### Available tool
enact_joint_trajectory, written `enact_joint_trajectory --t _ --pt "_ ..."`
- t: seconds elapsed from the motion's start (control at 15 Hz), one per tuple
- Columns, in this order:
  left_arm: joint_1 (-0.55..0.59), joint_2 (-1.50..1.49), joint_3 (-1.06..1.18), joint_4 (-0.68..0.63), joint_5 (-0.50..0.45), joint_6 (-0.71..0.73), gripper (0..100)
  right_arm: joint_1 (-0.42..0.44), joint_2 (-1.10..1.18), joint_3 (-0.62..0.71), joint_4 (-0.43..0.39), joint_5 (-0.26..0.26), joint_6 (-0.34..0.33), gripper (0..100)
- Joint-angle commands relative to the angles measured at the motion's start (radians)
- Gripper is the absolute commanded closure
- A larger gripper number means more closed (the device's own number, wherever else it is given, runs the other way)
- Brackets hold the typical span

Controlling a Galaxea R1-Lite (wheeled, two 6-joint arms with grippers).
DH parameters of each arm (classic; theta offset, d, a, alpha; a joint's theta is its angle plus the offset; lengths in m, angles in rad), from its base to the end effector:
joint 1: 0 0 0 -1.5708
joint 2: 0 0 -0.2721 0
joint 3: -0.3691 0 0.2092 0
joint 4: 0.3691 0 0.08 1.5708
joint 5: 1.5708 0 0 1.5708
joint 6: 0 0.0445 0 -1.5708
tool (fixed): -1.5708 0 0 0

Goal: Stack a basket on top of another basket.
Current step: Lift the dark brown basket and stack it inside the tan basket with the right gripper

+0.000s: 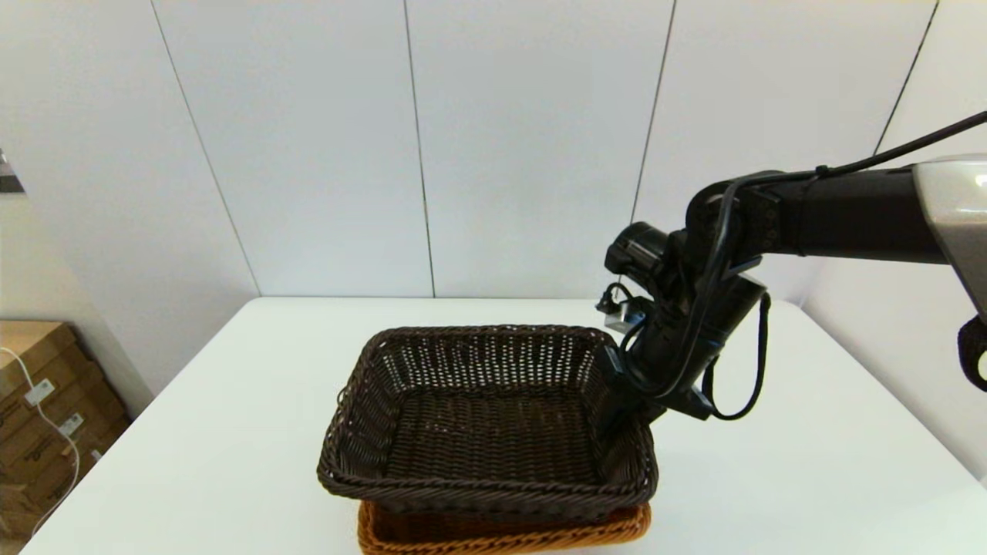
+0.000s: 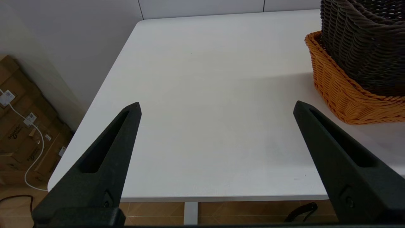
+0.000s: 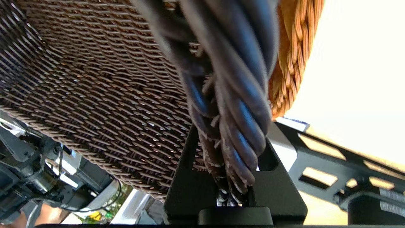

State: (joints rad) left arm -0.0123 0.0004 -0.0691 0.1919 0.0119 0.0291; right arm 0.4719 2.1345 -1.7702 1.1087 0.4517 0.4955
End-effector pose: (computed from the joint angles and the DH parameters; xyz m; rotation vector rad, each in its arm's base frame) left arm 0.0409 0.0000 0.0735 0.0306 0.1232 -0.0022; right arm 0.3174 0.1838 0.1115 0.3553 1.6668 0.3536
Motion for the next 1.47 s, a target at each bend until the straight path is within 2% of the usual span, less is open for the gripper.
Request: enact_joint_trajectory --t 0.07,0.53,0.6,1.27,1.47 --pt "0.0 0.0 0.0 0.001 0.0 0.0 0 -0.001 0.004 0.003 0.002 0.002 0.003 100" --pt "0.0 0.0 0.0 0.001 0.0 0.0 0 -0.001 0.012 0.015 0.002 -0.001 -0.002 100" --pt "0.0 0.0 0.0 0.001 0.0 0.0 0 -0.001 0.013 0.015 0.002 -0.002 0.0 0" --pt "0.0 0.0 0.0 0.001 0.0 0.0 0 -0.012 -0.059 0.006 0.002 -0.005 -0.009 0" --pt "0.0 -0.002 0.0 0.001 0.0 0.0 0 -0.032 -0.116 -0.041 0.005 -0.005 -0.009 0"
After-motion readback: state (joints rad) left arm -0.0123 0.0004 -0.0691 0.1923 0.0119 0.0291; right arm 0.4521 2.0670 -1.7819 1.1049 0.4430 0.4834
